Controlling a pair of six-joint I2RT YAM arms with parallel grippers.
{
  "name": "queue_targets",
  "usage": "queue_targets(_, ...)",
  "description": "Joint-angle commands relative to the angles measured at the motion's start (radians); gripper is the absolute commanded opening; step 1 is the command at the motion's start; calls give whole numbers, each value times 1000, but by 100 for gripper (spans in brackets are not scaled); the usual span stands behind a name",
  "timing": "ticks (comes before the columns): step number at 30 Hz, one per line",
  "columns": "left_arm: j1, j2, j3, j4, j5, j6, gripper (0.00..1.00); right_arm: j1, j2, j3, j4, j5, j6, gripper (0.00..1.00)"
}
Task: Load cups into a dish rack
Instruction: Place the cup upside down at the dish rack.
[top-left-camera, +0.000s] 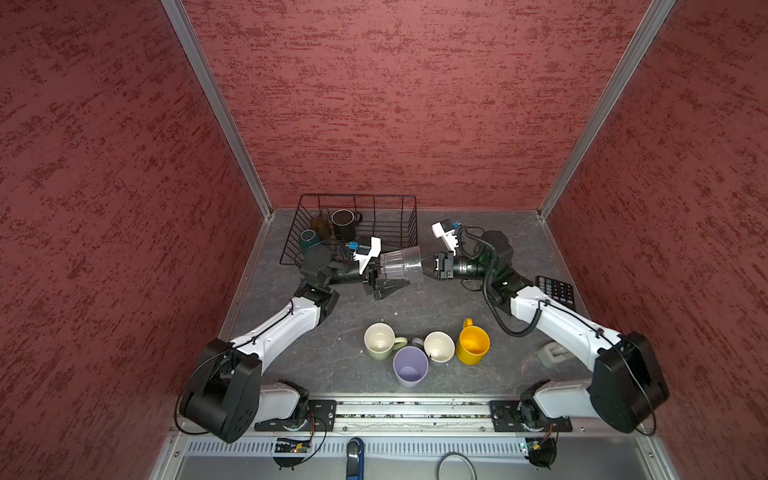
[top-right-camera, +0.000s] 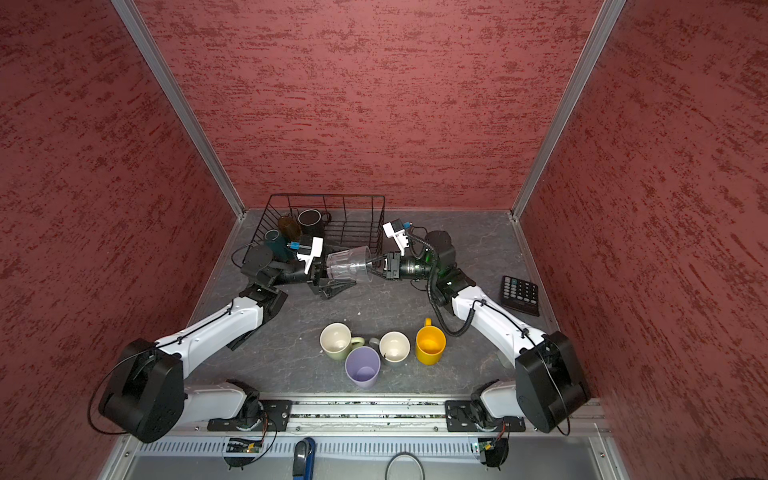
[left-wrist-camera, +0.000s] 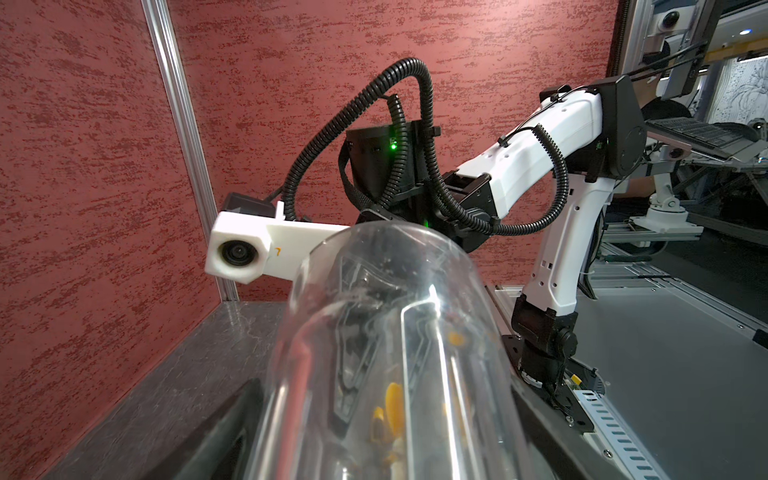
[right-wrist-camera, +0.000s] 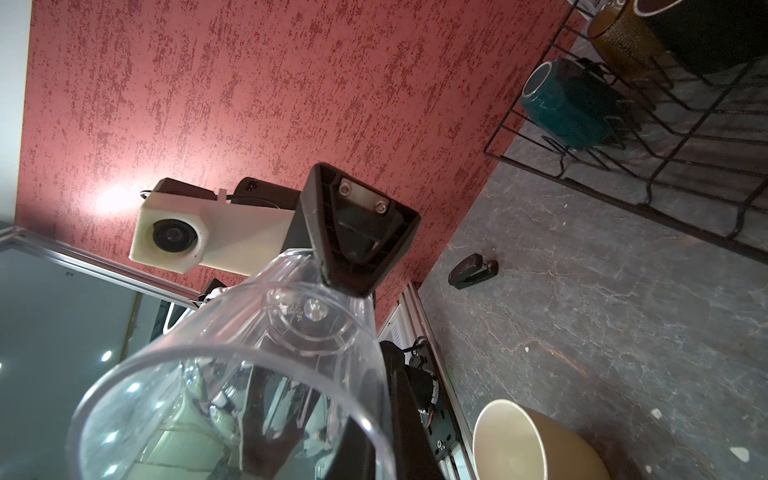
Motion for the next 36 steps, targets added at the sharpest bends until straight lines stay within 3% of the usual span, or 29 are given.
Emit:
queue_targets(1,-5,17,28,24,17,-13,85,12,4,1,77,-12,23,0)
queue_targets(14,-9,16,55,-27,9,-30,68,26,15,-13,121,-9,53,0)
queue_targets(25,-7,-13,78,-118,-26,-7,33,27,33,-22,144,-4,67,0)
queue_targets(31,-8,-27,83,-156,-47,2,20,29,41,-18,146,0,68,7)
queue_targets(35,-7,-38,82,-158,-72,8,0,28,47,-19,157,2,77,11)
queue_targets(36,-6,-41,83,-160,-80,13,0,28,47,-20,160,2,78,12)
